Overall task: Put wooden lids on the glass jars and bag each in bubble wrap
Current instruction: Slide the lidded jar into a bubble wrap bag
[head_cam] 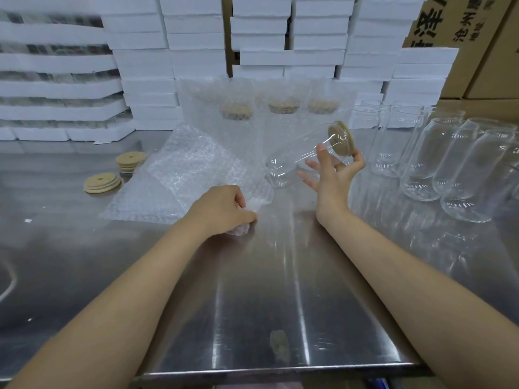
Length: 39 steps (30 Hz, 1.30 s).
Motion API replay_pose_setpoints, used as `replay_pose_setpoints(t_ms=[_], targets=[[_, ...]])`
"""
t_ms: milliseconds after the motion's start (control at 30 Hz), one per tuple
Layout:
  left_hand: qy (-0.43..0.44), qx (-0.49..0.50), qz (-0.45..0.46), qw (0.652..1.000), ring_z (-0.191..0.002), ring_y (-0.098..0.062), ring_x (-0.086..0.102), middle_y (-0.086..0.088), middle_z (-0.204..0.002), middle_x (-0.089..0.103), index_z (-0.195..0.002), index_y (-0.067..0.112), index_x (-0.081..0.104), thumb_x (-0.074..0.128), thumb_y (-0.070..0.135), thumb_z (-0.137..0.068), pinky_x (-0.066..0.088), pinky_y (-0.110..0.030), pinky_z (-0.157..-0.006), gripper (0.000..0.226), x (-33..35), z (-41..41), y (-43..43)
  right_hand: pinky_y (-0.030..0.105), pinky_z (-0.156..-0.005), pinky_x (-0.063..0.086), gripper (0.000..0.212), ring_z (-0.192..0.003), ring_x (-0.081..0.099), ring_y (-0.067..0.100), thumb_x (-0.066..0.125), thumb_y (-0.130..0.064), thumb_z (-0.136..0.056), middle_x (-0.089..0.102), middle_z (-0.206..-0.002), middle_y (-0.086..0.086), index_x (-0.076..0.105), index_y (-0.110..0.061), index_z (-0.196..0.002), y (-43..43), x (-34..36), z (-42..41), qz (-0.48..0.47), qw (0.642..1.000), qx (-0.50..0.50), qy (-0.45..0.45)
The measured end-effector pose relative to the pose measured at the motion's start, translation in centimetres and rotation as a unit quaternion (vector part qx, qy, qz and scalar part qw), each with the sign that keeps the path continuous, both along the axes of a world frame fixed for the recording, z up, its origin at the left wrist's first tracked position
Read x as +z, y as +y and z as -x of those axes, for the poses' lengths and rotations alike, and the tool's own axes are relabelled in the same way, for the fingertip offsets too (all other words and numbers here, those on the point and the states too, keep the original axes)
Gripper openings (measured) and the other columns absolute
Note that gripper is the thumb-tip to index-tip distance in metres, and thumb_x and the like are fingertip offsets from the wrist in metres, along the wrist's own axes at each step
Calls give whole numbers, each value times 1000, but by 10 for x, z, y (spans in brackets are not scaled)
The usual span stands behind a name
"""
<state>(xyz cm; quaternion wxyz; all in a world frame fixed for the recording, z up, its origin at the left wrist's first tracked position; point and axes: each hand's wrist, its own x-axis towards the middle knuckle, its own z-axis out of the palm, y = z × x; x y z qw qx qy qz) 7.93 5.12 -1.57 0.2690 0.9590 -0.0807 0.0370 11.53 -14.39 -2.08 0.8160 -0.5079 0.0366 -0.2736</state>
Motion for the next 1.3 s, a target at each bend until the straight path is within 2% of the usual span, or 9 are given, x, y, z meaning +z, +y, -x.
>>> replay_pose_setpoints(t_ms=[67,267,467,633,767,867,967,1133,1300], targets=[[-32,0,-6,999,-83,-19,62,3,-79,64,-72,23,58,64,28,-80,52,-35,-81,11,2,0,-1,48,-80,60,66,-84,68,12,70,-24,-90,50,-126,16,22,-24,-134,0,1,1,-9,1000,4,-2],[-20,38,115,992,-43,-9,58,-3,-49,64,-58,8,61,53,16,-84,44,-13,-50,29,5,-1,2,42,-73,61,58,-89,67,20,69,-29,-89,49,-120,12,24,-28,-127,0,3,4,-24,999,15,-16],[5,45,233,971,-49,-10,63,-4,-58,68,-61,8,65,57,6,-76,50,-22,-61,17,8,-1,1,35,-64,58,69,-82,72,15,69,-37,-83,50,-120,15,23,-22,-132,7,9,8,-83,996,13,-41],[22,58,294,954,-52,-16,44,-6,-61,48,-68,8,56,53,11,-85,40,-27,-62,18,8,-7,2,35,-61,57,53,-85,71,25,63,-34,-94,53,-108,10,24,-23,-128,15,11,12,-126,990,36,-43],[-3,48,233,971,-47,-9,46,6,-49,49,-59,15,46,61,26,-86,35,-19,-50,33,1,-10,-2,36,-62,58,62,-83,72,22,66,-43,-83,53,-107,11,26,-24,-126,27,8,19,-120,989,70,-43],[-64,30,113,991,-63,-11,50,7,-67,53,-72,17,50,65,15,-78,37,-12,-53,16,-8,-7,-7,36,-63,58,66,-86,72,23,67,-43,-78,51,-116,14,25,-26,-126,31,8,22,-86,992,83,-51],[-83,35,133,987,-72,-21,57,-1,-75,59,-96,12,54,55,11,-81,46,-28,-62,15,-11,-6,-8,38,-64,58,63,-85,72,22,67,-40,-78,48,-122,17,26,-27,-123,31,7,25,-51,993,82,-71],[-107,41,126,985,-77,-28,61,-13,-79,66,-113,9,49,49,10,-88,43,-32,-65,25,-10,-9,-7,38,-64,58,59,-87,70,23,64,-34,-82,45,-123,20,24,-25,-124,32,8,26,-42,993,68,-82],[-35,-3,44,998,-82,-21,59,5,-81,59,-126,17,38,75,43,-73,49,-34,-73,70,-14,-4,-16,39,-66,59,64,-94,68,28,64,-33,-84,44,-124,19,21,-22,-129,31,7,27,-36,995,56,-75]])
